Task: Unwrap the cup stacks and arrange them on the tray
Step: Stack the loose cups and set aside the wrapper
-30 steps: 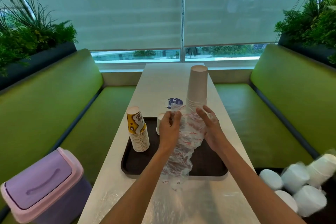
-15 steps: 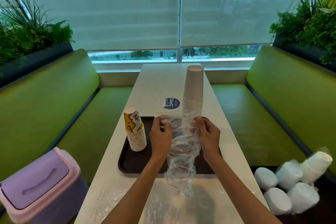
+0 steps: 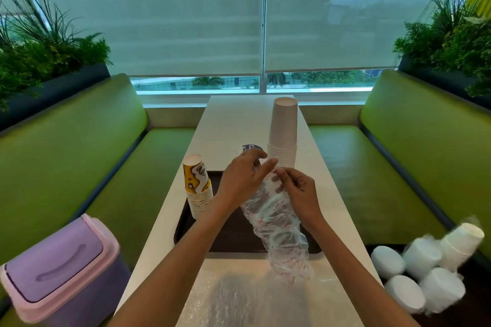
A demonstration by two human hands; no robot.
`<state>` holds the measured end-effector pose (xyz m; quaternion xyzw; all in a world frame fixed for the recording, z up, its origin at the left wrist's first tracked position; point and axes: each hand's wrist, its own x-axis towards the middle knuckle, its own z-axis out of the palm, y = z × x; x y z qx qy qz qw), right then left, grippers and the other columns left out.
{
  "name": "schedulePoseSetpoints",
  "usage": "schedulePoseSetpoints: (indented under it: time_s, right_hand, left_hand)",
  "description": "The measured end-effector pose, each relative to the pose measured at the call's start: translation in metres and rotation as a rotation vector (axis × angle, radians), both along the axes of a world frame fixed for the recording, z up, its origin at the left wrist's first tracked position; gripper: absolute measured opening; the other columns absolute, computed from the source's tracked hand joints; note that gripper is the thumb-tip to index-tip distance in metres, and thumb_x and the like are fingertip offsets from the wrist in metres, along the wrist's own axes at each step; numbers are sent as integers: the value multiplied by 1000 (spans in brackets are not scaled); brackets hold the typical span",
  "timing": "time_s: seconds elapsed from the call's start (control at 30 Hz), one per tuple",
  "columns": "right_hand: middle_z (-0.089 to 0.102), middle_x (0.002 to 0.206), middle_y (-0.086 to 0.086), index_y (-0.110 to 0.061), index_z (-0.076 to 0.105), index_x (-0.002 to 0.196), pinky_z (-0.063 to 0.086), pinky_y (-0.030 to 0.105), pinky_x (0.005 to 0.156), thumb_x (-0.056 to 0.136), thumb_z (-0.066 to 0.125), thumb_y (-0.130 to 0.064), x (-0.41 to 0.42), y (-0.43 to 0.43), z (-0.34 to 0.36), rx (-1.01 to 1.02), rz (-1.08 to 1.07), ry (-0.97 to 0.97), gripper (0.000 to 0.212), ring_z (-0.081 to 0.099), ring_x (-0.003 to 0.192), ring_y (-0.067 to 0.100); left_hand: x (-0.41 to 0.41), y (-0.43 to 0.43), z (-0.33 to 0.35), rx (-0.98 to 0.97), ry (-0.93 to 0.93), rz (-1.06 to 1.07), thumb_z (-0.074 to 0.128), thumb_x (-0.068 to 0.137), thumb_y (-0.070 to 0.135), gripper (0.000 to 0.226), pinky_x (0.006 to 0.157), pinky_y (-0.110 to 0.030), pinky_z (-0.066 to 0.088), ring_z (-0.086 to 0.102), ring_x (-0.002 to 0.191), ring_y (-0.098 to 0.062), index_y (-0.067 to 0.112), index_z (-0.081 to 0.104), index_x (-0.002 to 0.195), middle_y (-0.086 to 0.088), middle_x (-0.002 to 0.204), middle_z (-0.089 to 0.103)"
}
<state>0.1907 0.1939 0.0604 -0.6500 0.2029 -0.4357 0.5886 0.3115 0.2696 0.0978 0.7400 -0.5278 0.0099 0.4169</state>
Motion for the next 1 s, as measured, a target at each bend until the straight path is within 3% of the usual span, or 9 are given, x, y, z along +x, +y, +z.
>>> schedulePoseSetpoints:
  time_s: [0.17,0.3,0.43,0.53,0.6,0.67,0.77,0.87,1.0]
  right_hand:
    - [70,80,-2,-22,70,91,53,18,71,89,60,-9,-5,4,2,25,59,-3,16,63,69,4]
    - [73,91,-5,-11,69,103,53,17,80,88,63,-9,-12,6,-5,113,127,11,16,69,86,3]
    - [72,91,0,-14,69,100,53,17,77,88,64,-12,-14,9,-11,123,111,28,13,68,86,5]
    - [68,76,2,-3,69,89,51,18,66,88,65,-16,-16,10,-15,55,75,72,14,63,70,8]
    - [56,58,-3,6,65,79,39,16,52,89,64,-14,-19,9,-20,-11,37,95,22,47,52,4]
    - [50,52,-4,9,65,79,35,17,47,90,63,-13,-23,6,-23,-34,7,97,24,40,47,4]
    - [50,51,2,5,70,86,36,15,45,90,61,-10,-26,5,-16,-49,17,93,19,40,43,4]
    - [51,55,10,-8,72,84,37,14,45,92,59,-14,-26,6,-7,-58,35,107,16,42,42,2]
    - [57,54,-12,-8,69,90,42,13,52,94,52,-29,-15,12,6,-79,59,170,27,51,49,0]
  left_hand:
    - [-1,-5,-7,-125,-15,-37,56,95,27,23,56,-17,34,46,56,-1,5,60,86,6,69,53]
    - [0,-3,-3,-239,-3,32,57,95,19,18,52,-8,32,44,51,0,7,59,83,19,62,45]
    - [-4,-1,-1,-213,-42,32,56,95,24,21,50,-11,30,43,49,0,5,60,85,12,61,48]
    - [3,1,12,-238,-28,65,56,95,21,21,50,-12,32,43,48,1,3,61,88,6,62,52]
    - [16,2,29,-301,15,134,57,95,20,21,48,-9,28,41,44,1,1,60,85,10,57,47]
    - [26,3,43,-317,5,165,57,95,20,21,47,-10,27,42,44,0,1,61,87,9,58,50]
    - [34,5,50,-280,-50,179,56,95,22,21,50,-17,31,43,49,-1,2,63,93,-3,71,61]
    - [37,9,50,-292,-51,210,55,95,22,22,49,-17,30,42,49,-2,1,63,94,-4,69,59]
    - [25,7,48,-256,-26,195,56,95,25,23,48,-19,29,39,45,-2,3,63,91,10,56,47]
